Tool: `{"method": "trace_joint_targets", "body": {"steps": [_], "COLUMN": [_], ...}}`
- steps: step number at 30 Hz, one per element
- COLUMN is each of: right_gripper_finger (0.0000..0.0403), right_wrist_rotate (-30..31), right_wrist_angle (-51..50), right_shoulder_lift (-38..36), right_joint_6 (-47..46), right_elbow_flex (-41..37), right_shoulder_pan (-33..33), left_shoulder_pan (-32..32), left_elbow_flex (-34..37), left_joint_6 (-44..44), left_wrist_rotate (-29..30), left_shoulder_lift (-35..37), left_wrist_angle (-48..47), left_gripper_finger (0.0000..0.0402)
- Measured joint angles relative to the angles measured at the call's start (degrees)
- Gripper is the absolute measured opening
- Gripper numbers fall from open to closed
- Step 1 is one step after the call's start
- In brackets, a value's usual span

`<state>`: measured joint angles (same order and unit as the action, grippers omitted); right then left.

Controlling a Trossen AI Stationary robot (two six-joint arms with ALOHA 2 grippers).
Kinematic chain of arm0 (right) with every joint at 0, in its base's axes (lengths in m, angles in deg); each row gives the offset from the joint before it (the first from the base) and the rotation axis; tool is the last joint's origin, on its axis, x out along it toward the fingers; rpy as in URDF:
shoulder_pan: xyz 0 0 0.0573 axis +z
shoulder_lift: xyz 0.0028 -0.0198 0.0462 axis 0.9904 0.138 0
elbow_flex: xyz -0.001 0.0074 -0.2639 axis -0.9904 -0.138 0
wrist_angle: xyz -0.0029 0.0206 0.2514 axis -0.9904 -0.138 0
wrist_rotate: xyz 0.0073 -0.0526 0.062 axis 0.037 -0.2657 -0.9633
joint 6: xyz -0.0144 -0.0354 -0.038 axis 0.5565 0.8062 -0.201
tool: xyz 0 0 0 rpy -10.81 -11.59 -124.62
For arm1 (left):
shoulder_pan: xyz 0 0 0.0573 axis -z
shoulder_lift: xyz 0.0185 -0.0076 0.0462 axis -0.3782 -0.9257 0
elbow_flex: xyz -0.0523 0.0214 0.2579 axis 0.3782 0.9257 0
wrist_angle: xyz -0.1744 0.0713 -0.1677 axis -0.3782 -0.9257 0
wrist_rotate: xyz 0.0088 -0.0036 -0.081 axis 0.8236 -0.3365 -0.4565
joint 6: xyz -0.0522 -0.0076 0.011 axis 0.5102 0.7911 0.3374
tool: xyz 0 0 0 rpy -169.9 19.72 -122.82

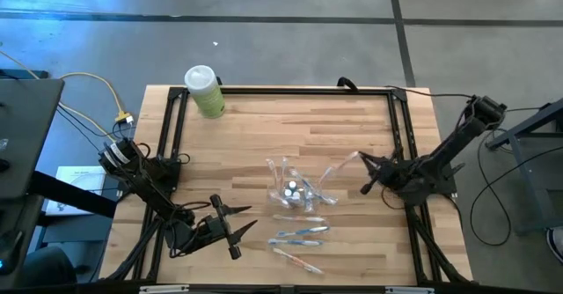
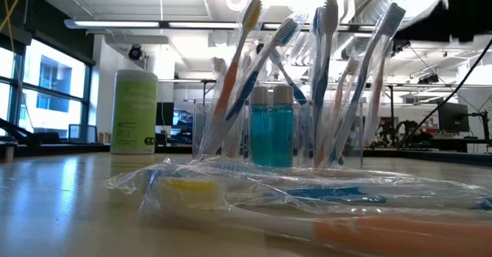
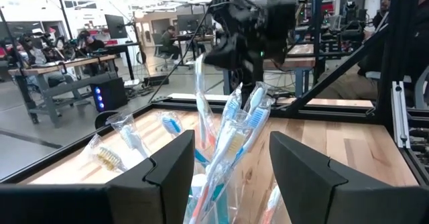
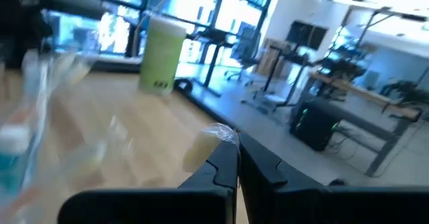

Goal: Pick & Place toothbrushing station
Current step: Put the orange toothbrush into the transparent organizer

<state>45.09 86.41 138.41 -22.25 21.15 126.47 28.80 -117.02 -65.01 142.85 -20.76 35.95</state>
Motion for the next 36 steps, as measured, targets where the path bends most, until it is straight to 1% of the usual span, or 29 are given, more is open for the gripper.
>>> {"method": "trace_joint_targets", "body": {"steps": [2,4,6,7,9,13,17,20,23,27,30,36], "right_gripper_finger": [0.0002,0.0002,0.0002,0.0002,0.0002,0.0002,0.0002,0.0002,0.0002,0.0002,0.0002,0.0002], "right_wrist_rotate": [1.67,2.11,2.08,1.97,1.03,-3.16,-5.61,-7.31,-7.37,-7.16,-7.66,-13.93], "right_wrist_angle": [9.11,19.19,28.08,31.56,35.99,36.59,36.23,36.09,35.85,35.74,35.76,35.71], "right_shoulder_lift": [-1.56,-2.23,-2.06,-1.64,-0.64,1.77,6.06,9.86,14.12,19.75,23.03,27.38], "right_joint_6": [10.83,21.06,29.39,32.14,34.34,32.52,31.15,33.95,38.55,43.01,43.26,40.2], "right_elbow_flex": [0.02,0.04,0.04,0.04,0.07,0.24,3.32,7.73,12.69,17.34,18.92,19.1], "right_shoulder_pan": [1.12,2.18,3.14,3.59,4.58,6.4,6.76,6.73,6.56,5.12,3.74,-0.26], "left_shoulder_pan": [0.0,0.0,0.0,0.0,0.0,0.0,-0.34,-0.72,-0.79,-0.76,-0.55,-0.5], "left_elbow_flex": [0.0,0.0,0.0,0.0,0.0,0.0,0.0,0.0,0.0,0.0,0.0,0.0], "left_joint_6": [0.0,0.0,-0.01,0.0,-0.01,-0.02,-0.02,-0.02,0.56,0.57,0.57,0.59], "left_wrist_rotate": [0.0,0.0,0.0,0.0,-0.01,0.0,-0.02,-0.02,-0.02,-0.02,-0.02,-0.02], "left_shoulder_lift": [0.0,0.01,0.01,0.01,0.0,0.02,0.01,0.0,0.0,0.0,0.0,0.0], "left_wrist_angle": [0.0,0.0,0.0,0.0,0.0,0.0,0.02,0.02,0.02,0.02,0.02,0.02], "left_gripper_finger": [0.0187,0.0187,0.0187,0.0187,0.0187,0.0187,0.0187,0.0187,0.0187,0.0187,0.0187,0.0187]}}
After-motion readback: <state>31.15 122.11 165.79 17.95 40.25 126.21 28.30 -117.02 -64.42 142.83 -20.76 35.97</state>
